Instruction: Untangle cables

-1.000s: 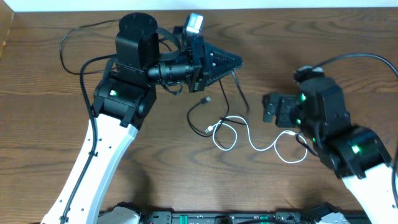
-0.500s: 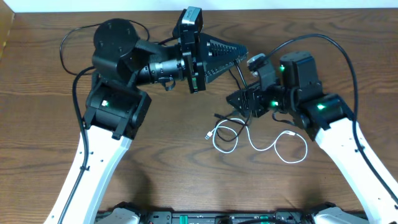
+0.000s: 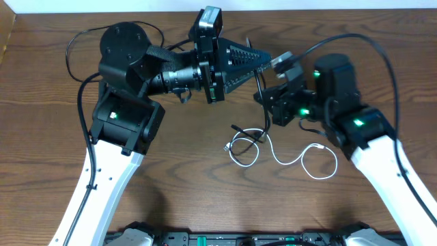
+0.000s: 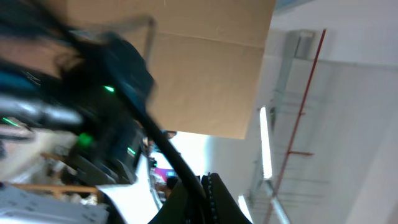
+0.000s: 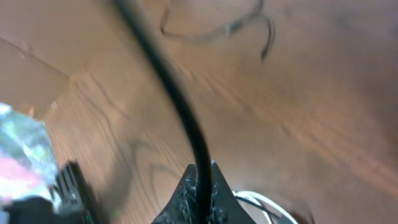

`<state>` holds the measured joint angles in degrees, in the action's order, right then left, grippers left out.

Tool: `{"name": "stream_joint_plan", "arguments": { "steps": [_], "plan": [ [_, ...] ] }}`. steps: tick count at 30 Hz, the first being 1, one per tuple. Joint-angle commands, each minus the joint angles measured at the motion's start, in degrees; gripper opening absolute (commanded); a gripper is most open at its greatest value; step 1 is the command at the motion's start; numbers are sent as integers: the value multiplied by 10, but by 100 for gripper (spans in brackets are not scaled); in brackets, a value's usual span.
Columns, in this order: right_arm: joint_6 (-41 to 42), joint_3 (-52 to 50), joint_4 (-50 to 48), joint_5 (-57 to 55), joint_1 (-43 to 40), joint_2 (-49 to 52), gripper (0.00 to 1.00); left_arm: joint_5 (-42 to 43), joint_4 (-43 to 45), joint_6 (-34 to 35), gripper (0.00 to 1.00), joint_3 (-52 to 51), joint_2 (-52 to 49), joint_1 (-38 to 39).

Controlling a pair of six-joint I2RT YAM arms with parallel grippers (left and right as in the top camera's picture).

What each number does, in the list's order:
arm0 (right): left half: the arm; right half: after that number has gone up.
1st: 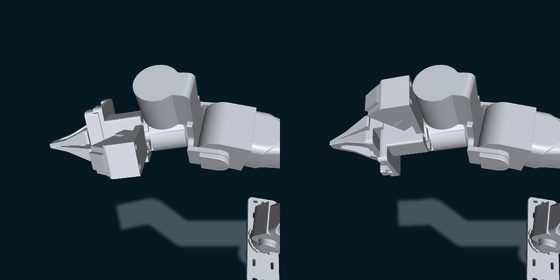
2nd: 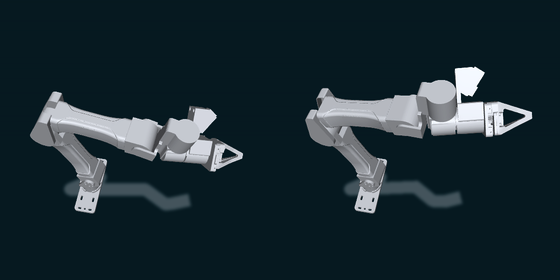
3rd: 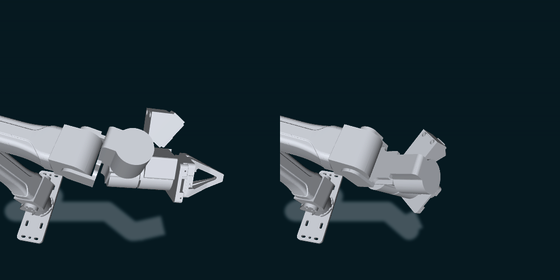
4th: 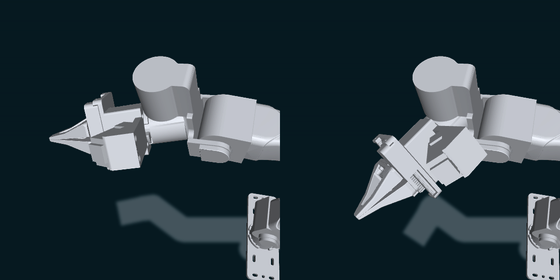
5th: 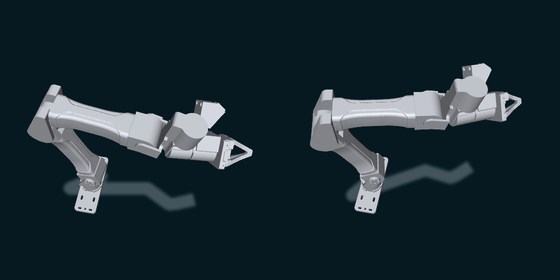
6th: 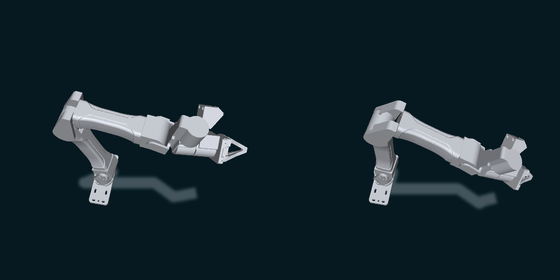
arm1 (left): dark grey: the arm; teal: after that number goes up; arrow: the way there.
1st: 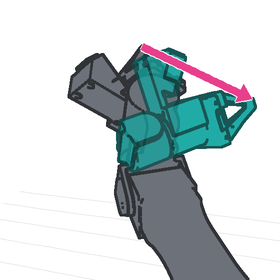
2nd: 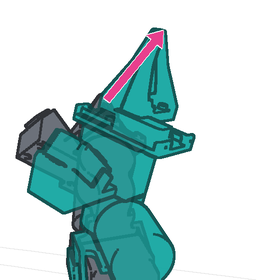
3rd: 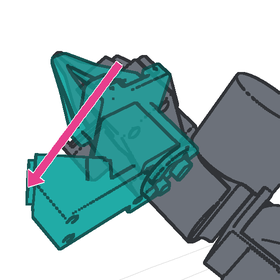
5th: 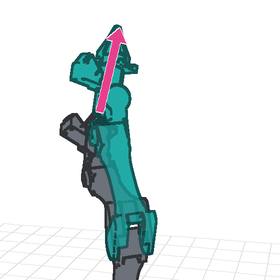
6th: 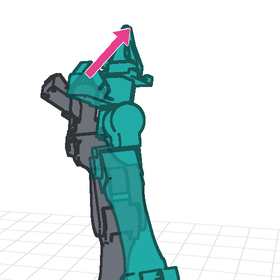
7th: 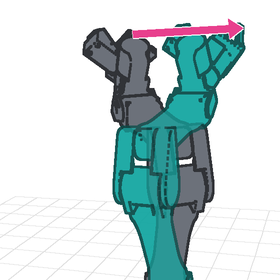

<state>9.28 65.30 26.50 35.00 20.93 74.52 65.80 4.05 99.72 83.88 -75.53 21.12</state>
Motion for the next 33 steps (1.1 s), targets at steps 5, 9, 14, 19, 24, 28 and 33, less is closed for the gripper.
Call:
{"name": "stream_joint_plan", "arguments": {
  "steps": [5,9,14,19,24,28,33],
  "plan": [
    [140,7,-47,-40,-84,-136,1,-17,-149,-239,7,7,5,1],
    [171,7,-47,-56,-145,-170,1,-109,-274,-334,30,7,1,1],
    [195,7,-46,-54,-208,-192,1,-280,-398,-397,88,7,0,1],
    [197,7,-53,-28,-212,-195,1,-361,-456,-408,89,7,0,1],
    [279,7,-82,-20,-212,-194,1,-287,-418,-370,89,7,0,1],
    [301,7,-134,30,-200,-191,1,-190,-327,-278,89,7,0,1],
    [261,7,-156,109,-167,-178,1,-161,-223,-195,89,7,0,1]
  ]
}}
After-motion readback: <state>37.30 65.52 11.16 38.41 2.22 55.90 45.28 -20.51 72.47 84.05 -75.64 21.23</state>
